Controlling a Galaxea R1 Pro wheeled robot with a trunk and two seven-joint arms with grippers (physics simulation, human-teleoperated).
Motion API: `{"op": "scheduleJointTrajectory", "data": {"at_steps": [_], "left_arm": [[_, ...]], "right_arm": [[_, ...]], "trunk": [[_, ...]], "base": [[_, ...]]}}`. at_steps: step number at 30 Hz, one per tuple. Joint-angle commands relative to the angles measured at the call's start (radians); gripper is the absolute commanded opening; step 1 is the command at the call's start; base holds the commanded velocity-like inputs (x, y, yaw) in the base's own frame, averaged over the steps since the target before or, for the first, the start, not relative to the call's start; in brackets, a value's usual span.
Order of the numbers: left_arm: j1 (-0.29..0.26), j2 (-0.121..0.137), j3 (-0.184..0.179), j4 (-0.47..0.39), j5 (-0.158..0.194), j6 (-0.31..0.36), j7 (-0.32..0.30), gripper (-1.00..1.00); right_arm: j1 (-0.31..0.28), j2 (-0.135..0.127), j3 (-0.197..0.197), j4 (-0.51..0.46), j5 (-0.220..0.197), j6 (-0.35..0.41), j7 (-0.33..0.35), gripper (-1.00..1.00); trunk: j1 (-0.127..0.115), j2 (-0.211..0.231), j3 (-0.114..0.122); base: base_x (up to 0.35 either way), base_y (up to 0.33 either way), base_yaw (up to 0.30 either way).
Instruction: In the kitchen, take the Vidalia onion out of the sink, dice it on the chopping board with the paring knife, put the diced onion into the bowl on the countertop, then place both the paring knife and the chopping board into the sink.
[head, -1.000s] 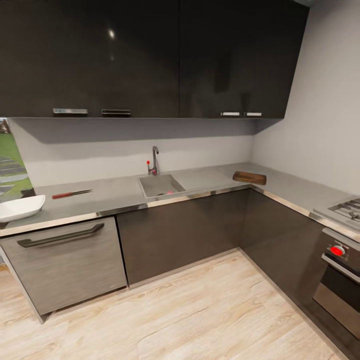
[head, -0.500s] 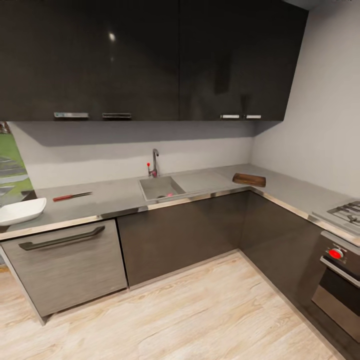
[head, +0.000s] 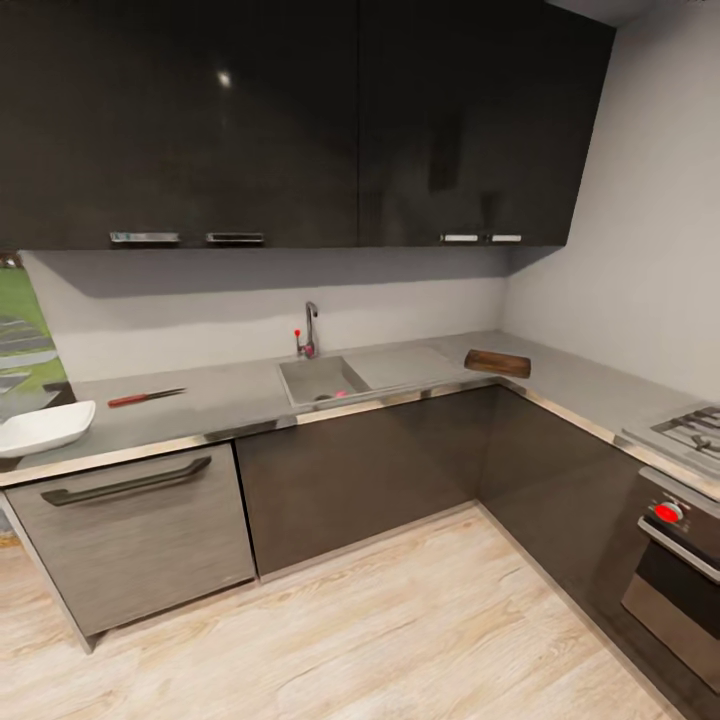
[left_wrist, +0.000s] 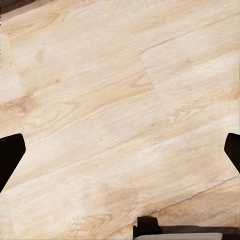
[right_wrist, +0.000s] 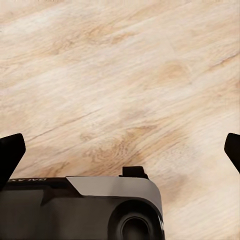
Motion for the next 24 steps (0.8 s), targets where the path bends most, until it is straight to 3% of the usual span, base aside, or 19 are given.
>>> {"op": "scheduleJointTrajectory", "data": {"at_steps": [1, 18, 22, 24], "left_arm": [[0.0, 0.0, 0.001, -0.001, 0.001, -0.001, 0.0, 1.0], [0.0, 0.0, 0.001, 0.003, 0.001, -0.001, 0.0, 1.0], [0.0, 0.001, 0.001, 0.002, 0.001, -0.001, 0.0, 1.0], [0.0, 0.001, 0.001, 0.002, 0.001, -0.001, 0.0, 1.0]], "right_arm": [[0.0, 0.0, 0.0, 0.0, 0.0, -0.002, -0.004, 1.0], [0.0, 0.007, -0.002, -0.009, -0.007, -0.006, 0.003, 1.0], [0.0, 0.037, -0.002, -0.07, -0.005, -0.008, -0.001, 1.0], [0.0, 0.043, -0.004, -0.189, -0.003, -0.007, -0.005, 1.0]], "trunk": [[-0.004, 0.007, 0.002], [-0.069, 0.126, 0.056], [-0.084, 0.154, 0.068], [-0.092, 0.168, 0.074]], "base": [[0.0, 0.0, 0.0], [0.0, 0.0, 0.0], [0.0, 0.0, 0.0], [0.0, 0.0, 0.0]]}}
